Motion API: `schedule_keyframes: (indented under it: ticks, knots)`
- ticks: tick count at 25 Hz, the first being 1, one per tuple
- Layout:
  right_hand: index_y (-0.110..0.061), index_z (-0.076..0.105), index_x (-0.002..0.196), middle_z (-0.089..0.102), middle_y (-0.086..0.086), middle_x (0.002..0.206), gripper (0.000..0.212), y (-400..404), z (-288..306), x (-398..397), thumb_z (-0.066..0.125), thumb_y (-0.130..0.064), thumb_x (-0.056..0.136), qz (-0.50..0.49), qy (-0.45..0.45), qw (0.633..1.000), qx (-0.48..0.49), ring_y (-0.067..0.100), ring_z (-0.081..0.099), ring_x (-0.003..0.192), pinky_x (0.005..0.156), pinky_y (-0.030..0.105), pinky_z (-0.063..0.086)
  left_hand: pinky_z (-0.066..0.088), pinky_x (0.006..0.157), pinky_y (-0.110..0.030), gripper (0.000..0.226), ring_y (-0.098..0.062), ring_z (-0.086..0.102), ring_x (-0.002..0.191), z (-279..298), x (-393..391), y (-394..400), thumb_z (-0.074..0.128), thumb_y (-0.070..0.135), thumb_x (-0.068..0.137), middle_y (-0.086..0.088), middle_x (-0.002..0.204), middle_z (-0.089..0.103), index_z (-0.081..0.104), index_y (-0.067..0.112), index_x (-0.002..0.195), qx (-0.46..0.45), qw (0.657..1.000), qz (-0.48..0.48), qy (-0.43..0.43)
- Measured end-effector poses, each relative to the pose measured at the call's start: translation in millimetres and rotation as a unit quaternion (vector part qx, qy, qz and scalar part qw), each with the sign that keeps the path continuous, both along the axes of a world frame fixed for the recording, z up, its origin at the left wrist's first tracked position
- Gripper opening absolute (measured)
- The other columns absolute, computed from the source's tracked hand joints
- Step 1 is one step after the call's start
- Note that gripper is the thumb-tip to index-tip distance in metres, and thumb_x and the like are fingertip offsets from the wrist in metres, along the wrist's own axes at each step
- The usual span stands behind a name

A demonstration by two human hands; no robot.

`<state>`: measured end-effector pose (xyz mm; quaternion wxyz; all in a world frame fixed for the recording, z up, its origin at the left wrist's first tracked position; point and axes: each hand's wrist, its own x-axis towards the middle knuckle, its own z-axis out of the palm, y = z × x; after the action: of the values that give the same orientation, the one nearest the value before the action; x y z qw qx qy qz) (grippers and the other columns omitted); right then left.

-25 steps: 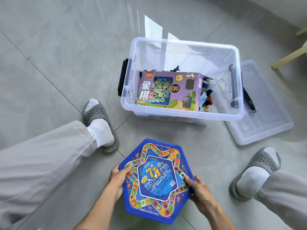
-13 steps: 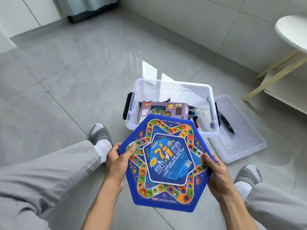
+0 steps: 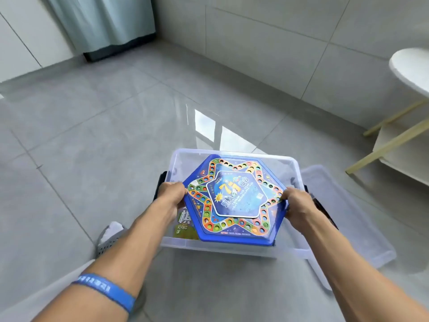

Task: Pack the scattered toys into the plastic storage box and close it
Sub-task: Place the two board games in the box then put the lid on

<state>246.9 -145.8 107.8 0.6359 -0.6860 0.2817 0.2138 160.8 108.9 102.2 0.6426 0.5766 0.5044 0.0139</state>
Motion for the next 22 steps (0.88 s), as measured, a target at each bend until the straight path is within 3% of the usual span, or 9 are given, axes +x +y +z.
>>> schedule_keyframes:
  ticks: [2, 6, 9, 11, 13, 15, 18, 20, 22]
  knots:
    - [-0.003, 0.054, 0.079, 0.057, 0.019, 0.085, 0.025, 1.9, -24.8, 9.2, 0.034, 0.013, 0.079, 0.016, 0.023, 0.999, -0.022, 0.030, 0.055, 0.063, 0.056, 0.030, 0.042, 0.058, 0.060, -0.033, 0.020, -0.020, 0.062, 0.053, -26.9, 9.5, 0.8, 0.044, -0.010, 0.083, -0.010, 0.069, 0.064, 0.055, 0.004, 0.074, -0.005, 0.999, 0.014, 0.031]
    - [-0.005, 0.059, 0.090, 0.067, 0.012, 0.069, 0.030, 5.2, -41.7, 8.7, 0.033, 0.010, 0.085, 0.028, 0.028, 0.999, -0.003, 0.027, 0.063, 0.057, 0.058, 0.033, 0.052, 0.060, 0.079, -0.046, 0.021, -0.026, 0.068, 0.067, -53.0, 11.2, -0.2, 0.045, -0.007, 0.081, -0.009, 0.072, 0.068, 0.061, 0.005, 0.074, 0.030, 0.999, 0.005, 0.039]
    - [-0.002, 0.053, 0.084, 0.064, 0.017, 0.080, 0.023, 1.1, -35.6, 4.7, 0.034, 0.010, 0.082, -0.002, 0.040, 0.999, -0.002, 0.033, 0.062, 0.066, 0.075, 0.046, 0.055, 0.060, 0.073, -0.040, 0.023, -0.025, 0.068, 0.069, -45.4, 8.9, -2.5, 0.048, -0.007, 0.085, -0.008, 0.078, 0.068, 0.062, 0.006, 0.099, 0.022, 0.999, 0.031, 0.007]
    - [0.002, 0.052, 0.087, 0.062, 0.021, 0.090, 0.025, -4.7, -31.3, -5.7, 0.032, 0.012, 0.075, -0.042, 0.080, 0.996, 0.024, 0.039, 0.062, 0.075, 0.082, 0.055, 0.054, 0.057, 0.061, -0.033, 0.022, -0.022, 0.066, 0.063, -37.3, 5.3, -0.7, 0.053, -0.004, 0.089, -0.009, 0.081, 0.066, 0.058, 0.008, 0.106, -0.044, 0.997, 0.048, -0.028]
    - [0.006, 0.052, 0.096, 0.063, 0.026, 0.098, 0.035, -10.8, -30.6, -20.7, 0.029, 0.013, 0.072, -0.067, 0.106, 0.991, 0.044, 0.041, 0.066, 0.073, 0.068, 0.057, 0.055, 0.054, 0.052, -0.028, 0.018, -0.021, 0.062, 0.060, -31.1, -2.8, -3.5, 0.054, 0.000, 0.087, -0.012, 0.082, 0.066, 0.060, 0.005, 0.103, -0.113, 0.994, -0.003, -0.005]
    - [0.006, 0.051, 0.093, 0.063, 0.026, 0.092, 0.031, -11.0, -26.0, -36.1, 0.027, 0.014, 0.075, -0.079, 0.119, 0.988, 0.057, 0.041, 0.065, 0.060, 0.053, 0.055, 0.054, 0.055, 0.049, -0.030, 0.018, -0.025, 0.062, 0.062, -33.7, -9.3, -9.3, 0.051, -0.005, 0.081, -0.016, 0.085, 0.066, 0.062, 0.000, 0.094, -0.114, 0.992, -0.044, 0.030]
    - [0.005, 0.051, 0.095, 0.062, 0.025, 0.092, 0.029, -5.7, -22.0, -42.9, 0.034, 0.017, 0.074, -0.046, 0.117, 0.991, 0.039, 0.043, 0.063, 0.067, 0.064, 0.060, 0.054, 0.057, 0.047, -0.037, 0.019, -0.031, 0.065, 0.066, -37.7, -8.1, -5.5, 0.051, -0.011, 0.083, -0.022, 0.096, 0.068, 0.063, -0.005, 0.095, -0.079, 0.995, -0.048, 0.030]
    - [0.002, 0.053, 0.102, 0.064, 0.023, 0.094, 0.030, -3.1, -15.3, -39.4, 0.043, 0.013, 0.075, 0.035, 0.121, 0.992, -0.019, 0.039, 0.063, 0.068, 0.057, 0.047, 0.058, 0.058, 0.048, -0.040, 0.026, -0.032, 0.066, 0.068, -39.1, -2.6, 2.2, 0.051, -0.011, 0.086, -0.023, 0.101, 0.069, 0.063, -0.007, 0.109, -0.077, 0.994, -0.073, 0.033]
    - [-0.002, 0.057, 0.106, 0.066, 0.017, 0.094, 0.030, -6.8, -12.0, -35.7, 0.055, 0.001, 0.076, 0.149, 0.124, 0.977, -0.092, 0.029, 0.065, 0.065, 0.049, 0.029, 0.050, 0.058, 0.050, -0.040, 0.026, -0.031, 0.067, 0.071, -44.5, 2.6, 5.7, 0.051, -0.008, 0.089, -0.022, 0.106, 0.069, 0.062, -0.004, 0.113, -0.067, 0.991, -0.104, 0.046]
